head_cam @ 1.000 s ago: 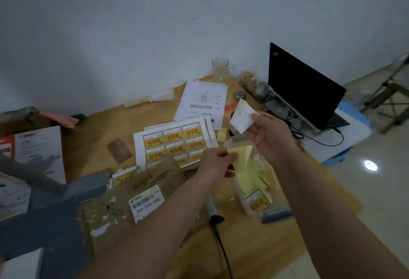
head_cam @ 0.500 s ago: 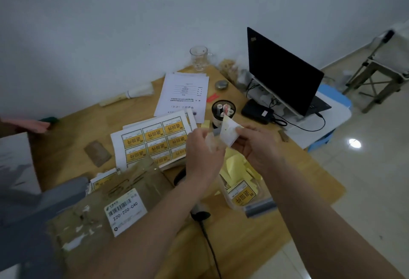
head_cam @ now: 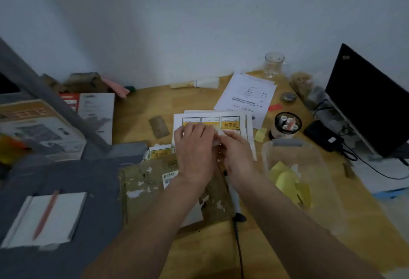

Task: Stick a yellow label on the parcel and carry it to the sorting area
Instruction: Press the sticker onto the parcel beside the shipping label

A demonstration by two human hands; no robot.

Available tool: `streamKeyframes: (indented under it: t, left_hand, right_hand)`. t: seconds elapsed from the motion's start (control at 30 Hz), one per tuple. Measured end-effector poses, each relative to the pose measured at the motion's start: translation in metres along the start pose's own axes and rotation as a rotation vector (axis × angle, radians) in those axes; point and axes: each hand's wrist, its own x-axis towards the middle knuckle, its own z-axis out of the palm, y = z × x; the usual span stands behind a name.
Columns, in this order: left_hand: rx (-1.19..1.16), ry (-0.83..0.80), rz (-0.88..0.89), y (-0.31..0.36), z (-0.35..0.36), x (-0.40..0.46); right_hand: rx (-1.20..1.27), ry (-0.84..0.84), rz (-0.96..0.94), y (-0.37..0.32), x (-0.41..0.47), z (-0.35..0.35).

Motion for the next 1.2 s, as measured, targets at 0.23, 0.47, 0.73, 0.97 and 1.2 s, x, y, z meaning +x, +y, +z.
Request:
streamKeyframes:
  t: [0.23, 0.47, 0.73, 0.97, 1.2]
  left_hand:
    - [0.03, 0.084, -0.211, -0.031, -0.023, -0.005]
    - [-0.645, -0.044, -0.988, -0.06, -0.063, 0.0]
    - [-0.619, 0.004, -1.071, -0.073, -0.078, -0.028]
    - [-0.645, 0.05, -1.159, -0.095, -0.085, -0.047]
    - [-0.688, 0.087, -1.297, -0.128, -0.083, -0.068]
  right_hand:
    - [0.076, -0.264, 0.018, 0.014, -0.018, 0.042]
    - [-0.245, -0.24, -0.049, 0.009, -0.024, 0.045]
    - [-0.326, -0.256, 0.095, 0.012, -0.025, 0.073]
    - [-0.49, -0.315, 0.079, 0.034, -0.027, 0.096]
    - [-0.493, -0.298, 0.05, 0.053, -0.027, 0.105]
